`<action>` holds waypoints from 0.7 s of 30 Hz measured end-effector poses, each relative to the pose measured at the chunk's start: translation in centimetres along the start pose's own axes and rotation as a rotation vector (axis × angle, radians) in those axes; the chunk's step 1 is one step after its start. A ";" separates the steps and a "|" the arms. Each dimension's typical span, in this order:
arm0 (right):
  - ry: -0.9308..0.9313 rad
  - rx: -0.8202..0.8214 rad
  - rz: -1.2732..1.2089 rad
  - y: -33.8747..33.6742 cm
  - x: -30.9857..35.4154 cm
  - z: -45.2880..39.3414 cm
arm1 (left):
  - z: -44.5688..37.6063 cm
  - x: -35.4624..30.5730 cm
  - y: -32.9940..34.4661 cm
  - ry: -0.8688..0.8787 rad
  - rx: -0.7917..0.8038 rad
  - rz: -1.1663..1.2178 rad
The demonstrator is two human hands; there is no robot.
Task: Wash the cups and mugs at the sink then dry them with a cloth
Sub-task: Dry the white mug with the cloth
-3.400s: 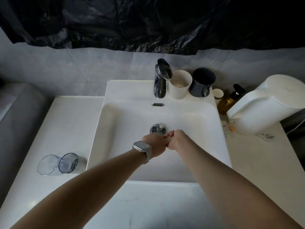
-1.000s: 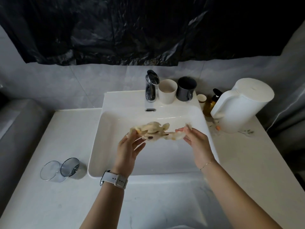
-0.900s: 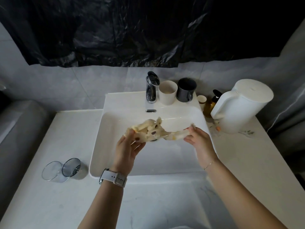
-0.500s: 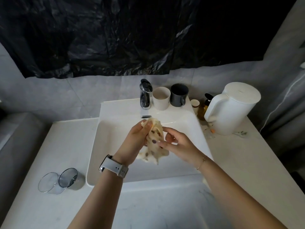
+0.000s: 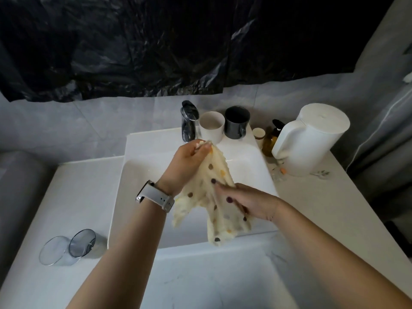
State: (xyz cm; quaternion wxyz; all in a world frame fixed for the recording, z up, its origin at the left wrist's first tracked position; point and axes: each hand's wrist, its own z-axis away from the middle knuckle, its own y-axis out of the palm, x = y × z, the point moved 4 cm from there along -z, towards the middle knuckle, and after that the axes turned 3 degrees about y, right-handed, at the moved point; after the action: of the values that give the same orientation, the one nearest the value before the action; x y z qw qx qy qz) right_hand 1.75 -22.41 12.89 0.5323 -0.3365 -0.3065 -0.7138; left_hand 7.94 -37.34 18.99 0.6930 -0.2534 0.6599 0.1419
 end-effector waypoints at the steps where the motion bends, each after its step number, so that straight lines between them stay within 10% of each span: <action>1: -0.026 -0.056 0.007 -0.9 -0.1 -0.1 | -0.7 0.9 0.1 -0.035 -0.021 0.006; 7: -0.156 -0.531 0.220 -5.4 0.1 1.1 | -3.0 7.4 1.4 -0.232 -0.004 0.136; 13: -0.044 -0.397 -0.824 -8.8 -2.7 -3.0 | -7.2 11.0 3.1 -0.271 -0.151 0.084; 21: -0.196 -0.369 -0.934 -11.1 -2.5 -5.4 | -13.5 11.4 4.2 0.062 -0.298 -0.091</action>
State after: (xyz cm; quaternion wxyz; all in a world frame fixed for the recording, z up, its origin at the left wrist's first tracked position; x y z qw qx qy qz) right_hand -9.28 -22.62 6.86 0.0573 -0.3172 -0.3416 -0.8828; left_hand -4.64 -42.68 7.04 0.6327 -0.3873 0.6404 0.1988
